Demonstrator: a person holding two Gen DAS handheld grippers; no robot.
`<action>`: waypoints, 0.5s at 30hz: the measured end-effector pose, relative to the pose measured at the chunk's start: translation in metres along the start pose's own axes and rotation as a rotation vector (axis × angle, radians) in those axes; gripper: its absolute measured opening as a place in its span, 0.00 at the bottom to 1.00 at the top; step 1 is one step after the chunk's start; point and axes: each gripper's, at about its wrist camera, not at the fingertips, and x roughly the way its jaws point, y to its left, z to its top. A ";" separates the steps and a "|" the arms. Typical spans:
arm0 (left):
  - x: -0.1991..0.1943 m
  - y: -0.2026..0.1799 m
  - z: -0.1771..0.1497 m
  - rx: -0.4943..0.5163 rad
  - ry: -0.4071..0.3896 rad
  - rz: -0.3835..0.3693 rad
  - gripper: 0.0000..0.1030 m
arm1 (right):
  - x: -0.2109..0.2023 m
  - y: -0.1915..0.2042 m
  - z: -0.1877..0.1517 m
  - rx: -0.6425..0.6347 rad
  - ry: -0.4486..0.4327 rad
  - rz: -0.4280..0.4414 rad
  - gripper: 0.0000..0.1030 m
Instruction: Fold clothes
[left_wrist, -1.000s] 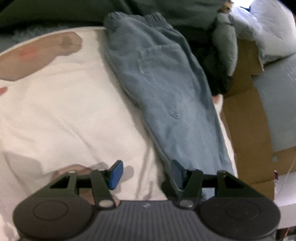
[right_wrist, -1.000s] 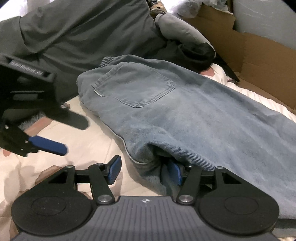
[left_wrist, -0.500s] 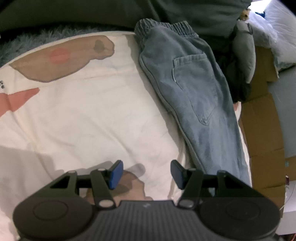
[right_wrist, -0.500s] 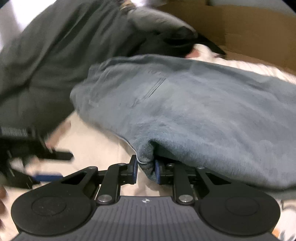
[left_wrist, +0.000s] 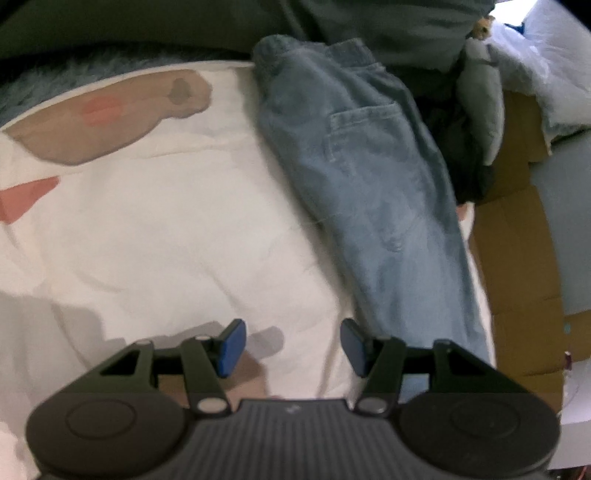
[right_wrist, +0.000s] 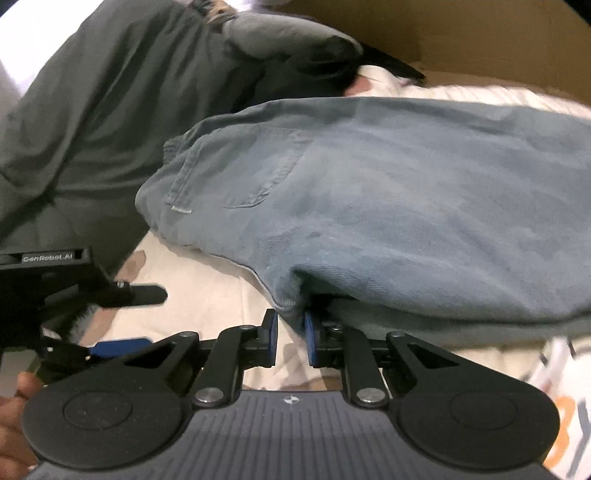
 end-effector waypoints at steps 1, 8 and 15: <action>0.001 -0.006 0.001 0.015 -0.004 -0.010 0.57 | -0.005 -0.004 0.000 0.015 -0.010 0.010 0.14; 0.017 -0.054 -0.002 0.119 0.012 -0.109 0.57 | -0.039 -0.030 0.001 0.074 -0.080 -0.032 0.14; 0.041 -0.095 -0.017 0.190 0.074 -0.212 0.56 | -0.047 -0.056 0.020 0.125 -0.158 -0.096 0.16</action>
